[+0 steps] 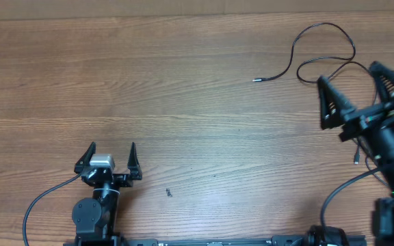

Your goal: Untangle cables

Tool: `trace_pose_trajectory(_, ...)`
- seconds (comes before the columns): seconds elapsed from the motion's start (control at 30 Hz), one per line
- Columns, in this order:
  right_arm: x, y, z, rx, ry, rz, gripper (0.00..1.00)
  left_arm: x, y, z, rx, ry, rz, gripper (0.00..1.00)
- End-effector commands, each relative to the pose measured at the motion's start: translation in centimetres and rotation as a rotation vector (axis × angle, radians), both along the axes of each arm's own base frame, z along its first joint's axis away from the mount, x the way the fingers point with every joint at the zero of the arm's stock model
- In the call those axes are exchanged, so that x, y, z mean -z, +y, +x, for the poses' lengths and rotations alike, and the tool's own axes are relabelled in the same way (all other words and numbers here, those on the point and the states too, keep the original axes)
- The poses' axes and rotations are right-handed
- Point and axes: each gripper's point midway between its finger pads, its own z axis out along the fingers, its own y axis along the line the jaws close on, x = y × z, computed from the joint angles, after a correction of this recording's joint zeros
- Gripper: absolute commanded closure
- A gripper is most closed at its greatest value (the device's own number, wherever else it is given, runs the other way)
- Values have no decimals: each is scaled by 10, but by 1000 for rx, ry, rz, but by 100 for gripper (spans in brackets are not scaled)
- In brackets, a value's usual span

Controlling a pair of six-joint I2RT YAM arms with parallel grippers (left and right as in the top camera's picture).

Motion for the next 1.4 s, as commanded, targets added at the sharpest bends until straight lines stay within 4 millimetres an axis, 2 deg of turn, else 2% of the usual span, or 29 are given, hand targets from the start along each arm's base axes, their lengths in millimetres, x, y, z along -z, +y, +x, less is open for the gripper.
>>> trace_pose_trajectory(0.0, 34, 12, -6, -73, -49, 11, 0, 1, 0, 0, -2, -1, -7, 1)
trace_pose_trajectory(0.27, 105, 13, -12, -73, -140, -4, 0, 1, 0, 0, -3, -1, -7, 0)
trace_pose_trajectory(0.57, 157, 7, -28, -16, -240, -8, 0, 1, 0, 0, -3, -1, -7, 0)
trace_pose_trajectory(0.77, 194, 2, -30, 17, -194, 4, 0, 1, 0, 0, -2, -1, -7, 1)
trace_pose_trajectory(1.07, 216, 0, -31, 36, -106, 16, 0, 1, 0, 0, -2, -1, -7, 0)
trace_pose_trajectory(1.13, 227, -1, -30, 37, -58, 21, 0, 1, 0, 0, -2, -1, -7, 0)
trace_pose_trajectory(1.2, 252, -3, -27, 54, 50, 32, 0, 1, 0, 0, -3, -1, -7, 1)
trace_pose_trajectory(1.37, 253, -4, -27, 58, 55, 25, 0, 1, 0, 0, -3, -1, -7, 0)
